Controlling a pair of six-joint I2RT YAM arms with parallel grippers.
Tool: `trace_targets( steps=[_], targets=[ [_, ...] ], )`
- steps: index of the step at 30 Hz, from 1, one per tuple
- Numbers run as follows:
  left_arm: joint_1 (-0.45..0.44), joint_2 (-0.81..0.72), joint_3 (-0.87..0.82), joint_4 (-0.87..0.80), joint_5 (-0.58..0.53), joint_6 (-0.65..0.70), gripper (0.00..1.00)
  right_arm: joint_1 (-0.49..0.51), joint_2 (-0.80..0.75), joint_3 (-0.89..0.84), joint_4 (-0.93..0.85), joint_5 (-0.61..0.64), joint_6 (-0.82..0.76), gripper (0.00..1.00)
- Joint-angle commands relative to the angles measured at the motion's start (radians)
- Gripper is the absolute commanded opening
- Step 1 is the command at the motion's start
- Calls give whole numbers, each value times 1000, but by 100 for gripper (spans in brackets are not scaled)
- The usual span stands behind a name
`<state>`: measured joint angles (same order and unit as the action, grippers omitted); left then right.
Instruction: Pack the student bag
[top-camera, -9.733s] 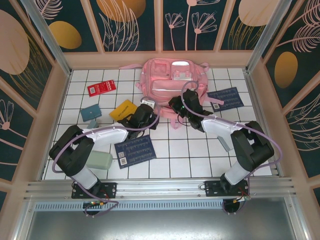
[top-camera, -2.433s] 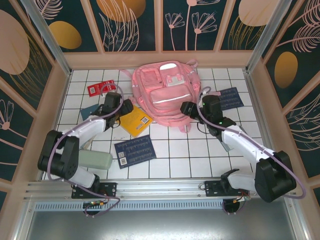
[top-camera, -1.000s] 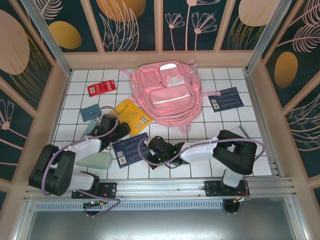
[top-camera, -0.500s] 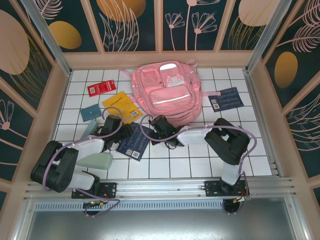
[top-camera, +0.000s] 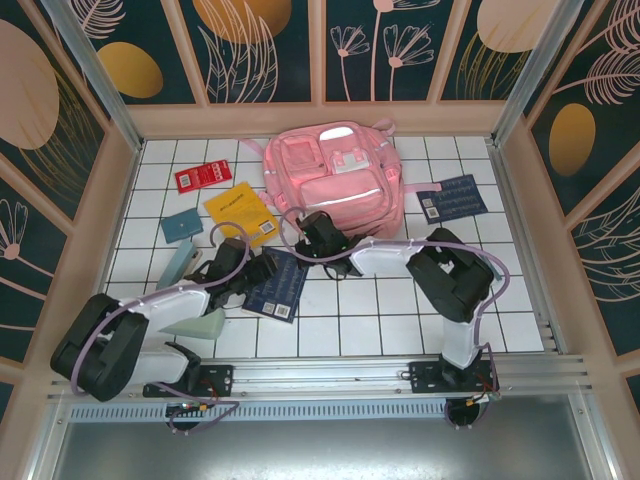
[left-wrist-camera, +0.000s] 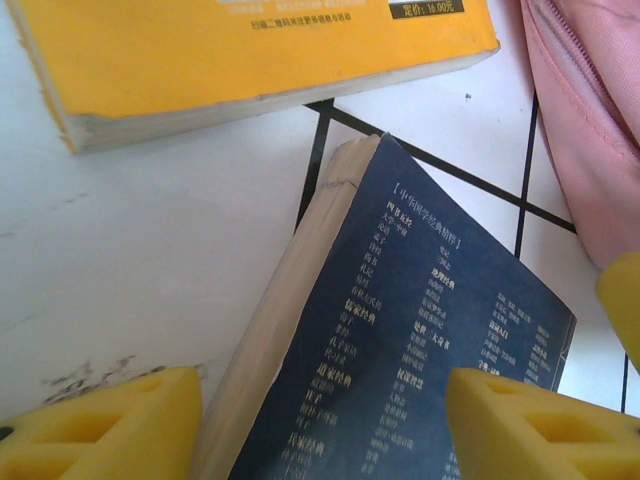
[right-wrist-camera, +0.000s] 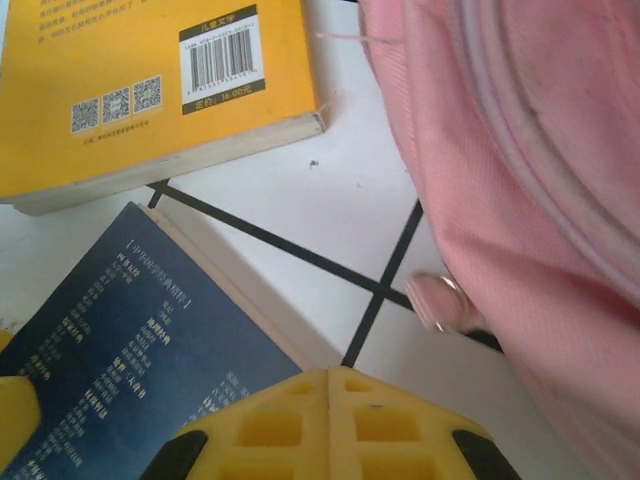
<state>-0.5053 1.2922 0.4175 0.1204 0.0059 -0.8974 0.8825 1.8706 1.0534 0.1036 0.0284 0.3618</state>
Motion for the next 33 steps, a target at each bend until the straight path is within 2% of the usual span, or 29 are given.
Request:
trace_targets(
  steps=[1,5,8,13,21,28,33],
  targets=[
    [-2,-63,-29,-81,-32,-6,67,7,-104,-91,-10,-44,98,10],
    [-2,-104,-71,-85,-3,-12,67,15,-159,-204,30,-116,209,30],
    [-2,-117,-105,-69,27,-21,66,21,-158,-253,85,-182,267,38],
    [-2,-120,-134,-57,63,-20,64,29,-82,-200,102,-229,307,38],
    [-27,-124,-186,83,142,-106,58,6,18,-58,107,-260,312,38],
    [-94,-100,-158,88,114,-135,57,-61,46,41,74,-292,278,38],
    [-98,-115,-151,11,42,-109,57,-63,-6,2,29,-248,273,38]
  ],
)
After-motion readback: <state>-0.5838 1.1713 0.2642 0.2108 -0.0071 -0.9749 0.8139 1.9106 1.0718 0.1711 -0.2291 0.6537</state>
